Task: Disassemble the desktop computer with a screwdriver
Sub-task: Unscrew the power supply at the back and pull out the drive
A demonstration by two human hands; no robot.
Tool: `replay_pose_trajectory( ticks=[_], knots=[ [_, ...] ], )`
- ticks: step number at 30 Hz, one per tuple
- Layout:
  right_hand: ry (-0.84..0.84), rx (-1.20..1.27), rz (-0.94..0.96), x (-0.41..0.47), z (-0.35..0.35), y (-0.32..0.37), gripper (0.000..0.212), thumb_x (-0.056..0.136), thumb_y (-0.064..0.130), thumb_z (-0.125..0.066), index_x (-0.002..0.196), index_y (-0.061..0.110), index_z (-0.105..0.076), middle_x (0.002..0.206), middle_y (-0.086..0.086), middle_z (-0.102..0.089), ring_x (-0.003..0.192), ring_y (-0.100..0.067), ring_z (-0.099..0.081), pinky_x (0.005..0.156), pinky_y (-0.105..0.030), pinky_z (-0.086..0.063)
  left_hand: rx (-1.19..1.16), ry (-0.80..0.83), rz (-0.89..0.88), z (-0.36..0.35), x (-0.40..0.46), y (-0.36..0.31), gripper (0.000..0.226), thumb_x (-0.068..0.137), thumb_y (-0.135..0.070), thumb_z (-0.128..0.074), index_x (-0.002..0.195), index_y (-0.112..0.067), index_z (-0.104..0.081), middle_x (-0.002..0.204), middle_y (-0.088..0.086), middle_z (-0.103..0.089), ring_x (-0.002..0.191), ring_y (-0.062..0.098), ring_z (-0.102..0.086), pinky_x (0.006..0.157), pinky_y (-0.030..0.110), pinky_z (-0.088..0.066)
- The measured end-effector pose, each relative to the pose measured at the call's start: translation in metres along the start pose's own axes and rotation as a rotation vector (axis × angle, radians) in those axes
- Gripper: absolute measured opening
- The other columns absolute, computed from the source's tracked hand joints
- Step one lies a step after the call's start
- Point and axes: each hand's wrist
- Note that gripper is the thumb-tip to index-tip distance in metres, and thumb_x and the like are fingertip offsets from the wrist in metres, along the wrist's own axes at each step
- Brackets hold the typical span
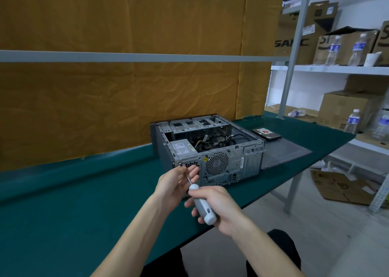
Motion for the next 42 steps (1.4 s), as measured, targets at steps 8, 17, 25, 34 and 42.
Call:
replay_pose_trajectory(
  ticks=[8, 17, 25, 34, 42],
  knots=[
    [0.102, 0.367, -0.302, 0.006, -0.008, 0.001, 0.027, 0.092, 0.034, -0.061, 0.085, 0.008, -0.056, 0.062, -0.004, -0.048, 0.042, -0.013, -0.043, 0.035, -0.02, -0.037, -0.098, -0.158, 0.079, -0.009, 0.01, -0.009, 0.019, 0.098, -0.015, -0.065, 0.087, 0.001, -0.063, 0.079, 0.013, -0.07, 0.051, 0.014, -0.07, 0.055, 0.027, -0.06],
    [-0.054, -0.183, 0.048, 0.012, 0.0, -0.006, 0.018, 0.094, 0.017, -0.068, 0.101, 0.006, -0.056, 0.07, -0.007, -0.07, 0.048, -0.017, -0.058, 0.042, -0.025, -0.044, -0.1, -0.109, 0.042, -0.009, 0.01, -0.002, 0.014, 0.101, -0.012, -0.06, 0.097, 0.002, -0.063, 0.09, 0.012, -0.072, 0.076, 0.018, -0.072, 0.055, 0.026, -0.061],
    [-0.003, -0.301, 0.183, 0.011, 0.025, -0.032, 0.028, 0.091, 0.017, -0.073, 0.099, 0.009, -0.048, 0.068, -0.007, -0.065, 0.045, -0.019, -0.05, 0.04, -0.025, -0.037, 0.108, 0.03, -0.085, 0.029, 0.0, 0.0, 0.018, 0.099, -0.01, -0.06, 0.115, -0.002, -0.059, 0.105, 0.016, -0.076, 0.097, 0.027, -0.075, 0.069, 0.033, -0.063],
    [-0.052, -0.557, 0.169, 0.028, 0.053, -0.079, 0.025, 0.086, 0.016, -0.074, 0.099, 0.012, -0.053, 0.067, 0.0, -0.069, 0.047, -0.011, -0.052, 0.042, -0.02, -0.039, 0.606, -0.271, -0.34, 0.103, 0.01, 0.023, 0.002, 0.089, -0.017, -0.076, 0.089, -0.018, -0.078, 0.09, -0.001, -0.078, 0.097, 0.017, -0.072, 0.083, 0.032, -0.058],
    [-0.196, -0.571, 0.127, 0.044, 0.05, -0.089, 0.025, 0.088, 0.036, -0.07, 0.099, 0.017, -0.058, 0.07, 0.0, -0.073, 0.048, -0.014, -0.054, 0.043, -0.023, -0.039, 1.507, -0.488, -0.455, 0.118, 0.018, 0.046, 0.015, 0.09, -0.044, -0.069, 0.102, -0.041, -0.078, 0.115, -0.005, -0.068, 0.112, 0.027, -0.049, 0.095, 0.037, -0.031]
  ],
)
Point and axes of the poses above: each hand's wrist, its own x-axis towards the middle knuckle, its own z-axis out of the back of the hand, y = z × x
